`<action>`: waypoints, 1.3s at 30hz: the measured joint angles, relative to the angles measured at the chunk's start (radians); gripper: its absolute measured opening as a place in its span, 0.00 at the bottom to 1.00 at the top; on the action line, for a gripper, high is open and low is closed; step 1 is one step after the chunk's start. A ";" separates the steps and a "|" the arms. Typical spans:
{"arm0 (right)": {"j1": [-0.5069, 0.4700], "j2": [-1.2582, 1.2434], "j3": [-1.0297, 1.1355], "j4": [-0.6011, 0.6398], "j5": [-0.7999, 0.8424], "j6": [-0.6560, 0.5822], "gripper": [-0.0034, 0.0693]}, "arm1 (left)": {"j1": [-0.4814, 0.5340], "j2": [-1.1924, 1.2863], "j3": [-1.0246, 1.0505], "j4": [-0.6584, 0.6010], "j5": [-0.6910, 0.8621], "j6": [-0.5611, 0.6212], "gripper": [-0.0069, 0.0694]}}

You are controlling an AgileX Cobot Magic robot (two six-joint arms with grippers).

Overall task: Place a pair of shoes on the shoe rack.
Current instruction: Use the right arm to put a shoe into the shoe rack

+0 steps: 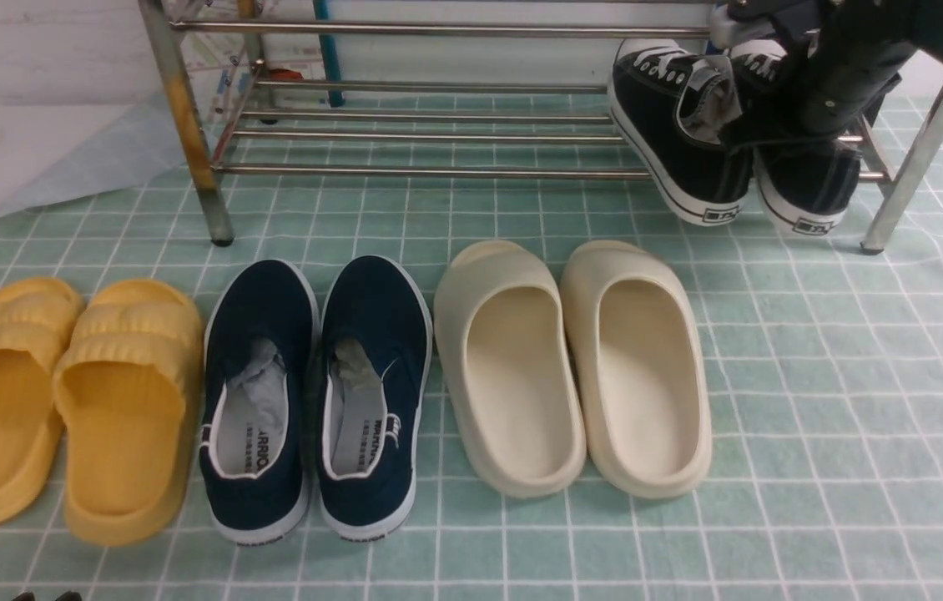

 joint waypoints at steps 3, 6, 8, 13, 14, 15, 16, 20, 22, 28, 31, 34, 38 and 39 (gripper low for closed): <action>0.000 0.012 -0.008 0.013 -0.001 -0.040 0.11 | 0.000 0.000 0.000 0.000 0.000 0.000 0.40; 0.000 0.018 -0.009 0.026 -0.007 -0.103 0.11 | 0.000 0.000 0.000 0.000 0.000 0.000 0.40; -0.001 0.020 -0.009 0.031 -0.030 -0.127 0.11 | 0.000 0.000 0.000 0.000 0.000 0.000 0.40; -0.001 0.024 -0.009 0.033 -0.075 -0.152 0.12 | 0.000 0.000 0.000 0.000 0.000 0.000 0.40; -0.001 0.025 -0.009 0.033 -0.075 -0.163 0.13 | 0.000 0.000 0.000 0.000 0.000 0.000 0.40; -0.001 0.025 -0.010 0.033 -0.077 -0.175 0.16 | 0.000 0.000 0.000 0.000 0.000 0.000 0.40; -0.001 0.025 -0.010 0.033 -0.078 -0.179 0.19 | 0.000 0.000 0.000 0.000 0.000 0.000 0.40; -0.001 0.023 -0.012 0.035 -0.083 -0.185 0.40 | 0.000 0.000 0.000 0.000 0.000 0.000 0.40; -0.002 0.013 -0.014 0.047 -0.072 -0.185 0.54 | 0.000 0.000 0.000 0.000 0.000 0.000 0.40; -0.004 -0.050 -0.014 0.105 0.004 -0.178 0.75 | 0.000 0.000 0.000 0.000 0.000 0.000 0.40; -0.004 -0.100 0.004 0.144 0.032 -0.156 0.75 | 0.000 0.000 0.000 0.000 0.000 0.000 0.40; -0.001 -0.161 0.050 0.157 0.042 -0.146 0.70 | 0.000 0.000 0.000 0.000 0.000 0.000 0.40; -0.001 -0.237 0.125 0.159 0.062 -0.140 0.52 | 0.000 0.000 0.000 0.000 0.000 0.000 0.40; -0.001 -0.266 0.154 0.159 0.072 -0.140 0.44 | 0.000 0.000 0.000 0.000 0.000 0.000 0.40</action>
